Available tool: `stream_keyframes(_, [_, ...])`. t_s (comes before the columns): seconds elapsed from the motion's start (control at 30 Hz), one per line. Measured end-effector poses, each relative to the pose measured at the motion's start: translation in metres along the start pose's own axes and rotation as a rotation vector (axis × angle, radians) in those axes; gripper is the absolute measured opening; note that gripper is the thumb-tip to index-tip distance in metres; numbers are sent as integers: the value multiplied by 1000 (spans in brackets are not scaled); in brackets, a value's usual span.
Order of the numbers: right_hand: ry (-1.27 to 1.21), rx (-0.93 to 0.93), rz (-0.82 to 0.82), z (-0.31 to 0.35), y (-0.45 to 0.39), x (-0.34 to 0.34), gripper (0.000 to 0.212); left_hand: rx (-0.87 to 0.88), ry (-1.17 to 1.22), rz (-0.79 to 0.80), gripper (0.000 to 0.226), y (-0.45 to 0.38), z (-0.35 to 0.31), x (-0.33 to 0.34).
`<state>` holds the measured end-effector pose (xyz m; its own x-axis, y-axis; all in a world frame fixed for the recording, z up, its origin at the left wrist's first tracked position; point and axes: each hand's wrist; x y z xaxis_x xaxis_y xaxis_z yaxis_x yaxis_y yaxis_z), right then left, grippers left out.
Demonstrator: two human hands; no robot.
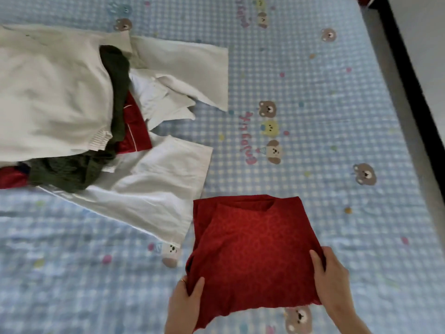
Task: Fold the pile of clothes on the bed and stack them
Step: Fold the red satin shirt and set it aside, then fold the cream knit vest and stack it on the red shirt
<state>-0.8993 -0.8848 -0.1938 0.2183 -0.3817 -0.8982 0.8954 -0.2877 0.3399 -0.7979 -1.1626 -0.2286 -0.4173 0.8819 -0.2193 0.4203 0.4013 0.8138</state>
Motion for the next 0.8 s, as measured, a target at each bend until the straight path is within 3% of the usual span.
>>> stream_keyframes(0.27, [99,106,-65,-176,-41,-71,11,-85,-33,89,40,73,40,163])
stream_keyframes(0.43, [161,142,-3,-233,-47,-87,11,-31,-286,98,44,94,67,199])
stream_keyframes(0.5, [272,163,-46,-245,-45,-87,25,143,-476,17,42,100,76,195])
stream_keyframes(0.53, [361,109,-126,-246,-44,-85,38,345,-560,-63,40,104,80,197])
stream_keyframes(0.57, [440,-14,-207,-242,-41,-82,47,557,-569,-114,40,109,82,203])
stream_keyframes(0.63, [550,-376,-199,-218,-35,-70,57,923,-672,10,42,118,77,225])
stream_keyframes(0.67, [593,-524,-122,-207,-35,-58,60,999,-796,132,46,116,72,238])
stream_keyframes(0.73, [689,-656,-15,-197,-50,-41,62,992,-1006,281,58,98,61,256])
stream_keyframes(0.8, [739,-604,4,-203,-76,-36,68,915,-1092,233,62,73,48,255])
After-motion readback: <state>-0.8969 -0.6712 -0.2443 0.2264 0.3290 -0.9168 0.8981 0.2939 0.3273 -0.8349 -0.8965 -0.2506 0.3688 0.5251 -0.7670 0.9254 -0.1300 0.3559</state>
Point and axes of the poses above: each hand's wrist, its own y-axis away from the middle knuckle, its own x-axis out of the palm, z = x × y, and after that the axes turned 15 degrees about y, right-handed
